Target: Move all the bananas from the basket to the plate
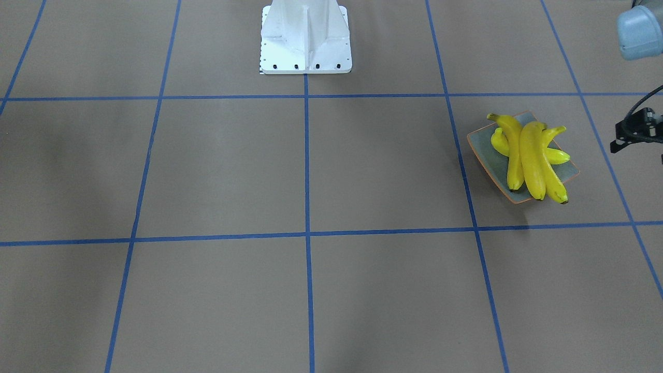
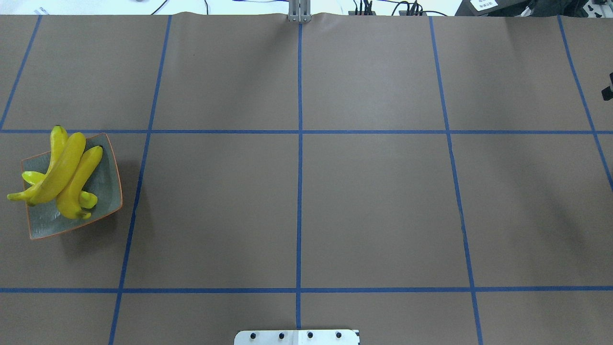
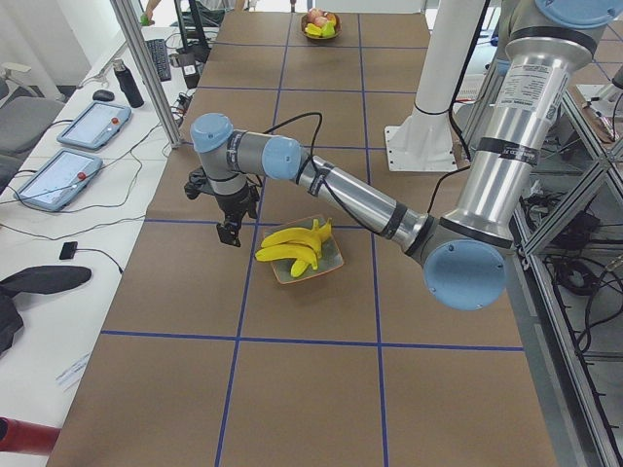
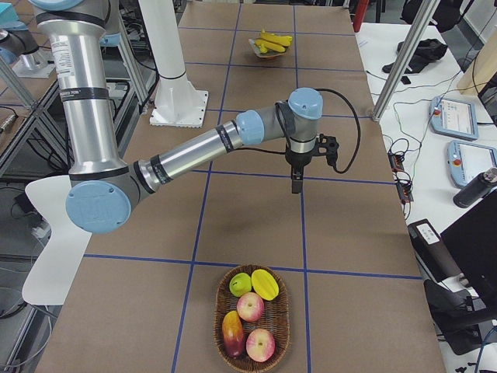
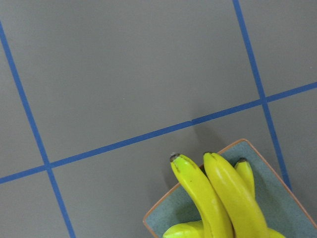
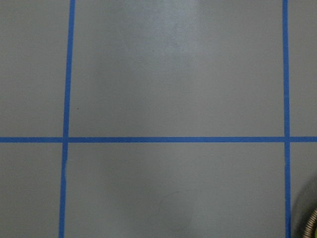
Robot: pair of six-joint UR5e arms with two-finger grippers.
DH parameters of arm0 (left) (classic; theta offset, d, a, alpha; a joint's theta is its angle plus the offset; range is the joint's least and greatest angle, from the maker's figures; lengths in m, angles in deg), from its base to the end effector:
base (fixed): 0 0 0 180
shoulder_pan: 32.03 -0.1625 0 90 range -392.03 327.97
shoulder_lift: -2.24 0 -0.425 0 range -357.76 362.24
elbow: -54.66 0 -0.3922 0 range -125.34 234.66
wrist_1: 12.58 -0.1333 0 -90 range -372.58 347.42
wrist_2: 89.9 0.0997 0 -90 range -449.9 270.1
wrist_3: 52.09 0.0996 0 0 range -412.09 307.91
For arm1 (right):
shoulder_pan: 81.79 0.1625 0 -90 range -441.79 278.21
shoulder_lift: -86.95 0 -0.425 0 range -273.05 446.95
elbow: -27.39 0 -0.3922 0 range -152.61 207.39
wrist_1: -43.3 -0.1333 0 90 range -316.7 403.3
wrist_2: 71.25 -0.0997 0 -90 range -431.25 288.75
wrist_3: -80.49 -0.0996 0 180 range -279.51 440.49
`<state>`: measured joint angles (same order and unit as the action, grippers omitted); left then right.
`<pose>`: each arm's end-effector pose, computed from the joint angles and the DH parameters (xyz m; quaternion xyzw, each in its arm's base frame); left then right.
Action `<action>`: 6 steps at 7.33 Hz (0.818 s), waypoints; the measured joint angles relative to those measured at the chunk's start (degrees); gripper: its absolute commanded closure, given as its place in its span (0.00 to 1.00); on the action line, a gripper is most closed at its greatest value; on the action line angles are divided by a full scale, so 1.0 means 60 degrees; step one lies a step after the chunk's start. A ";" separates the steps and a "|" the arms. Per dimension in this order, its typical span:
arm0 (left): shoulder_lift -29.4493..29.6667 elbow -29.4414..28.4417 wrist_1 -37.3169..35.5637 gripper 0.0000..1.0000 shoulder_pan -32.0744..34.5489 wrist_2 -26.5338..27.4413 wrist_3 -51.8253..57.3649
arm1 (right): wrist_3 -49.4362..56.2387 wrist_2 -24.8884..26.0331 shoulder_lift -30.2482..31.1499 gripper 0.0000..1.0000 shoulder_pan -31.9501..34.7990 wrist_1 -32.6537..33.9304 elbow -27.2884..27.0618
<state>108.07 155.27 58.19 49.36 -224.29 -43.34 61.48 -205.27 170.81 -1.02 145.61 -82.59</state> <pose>0.0232 -0.5780 0.4548 0.0587 0.3769 0.1629 0.9099 -0.0188 -0.5152 0.4581 0.0173 -0.3880 0.0336 0.9209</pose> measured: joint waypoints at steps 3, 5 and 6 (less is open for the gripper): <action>-0.0323 -0.0804 0.0904 0.01 0.0624 -0.0004 0.0954 | 0.0877 -0.0297 0.0414 0.00 0.0507 0.0012 0.0144; -0.0391 -0.1095 0.1077 0.00 0.0706 -0.0013 0.1027 | 0.1313 -0.0313 0.0576 0.00 0.0656 0.0013 0.0158; -0.0420 -0.1222 0.1142 0.01 0.0712 -0.0015 0.1035 | 0.1447 -0.0312 0.0633 0.00 0.0710 0.0011 0.0180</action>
<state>105.55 147.93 65.04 53.63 -224.37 -37.13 70.16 -207.14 174.61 3.24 145.67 -81.51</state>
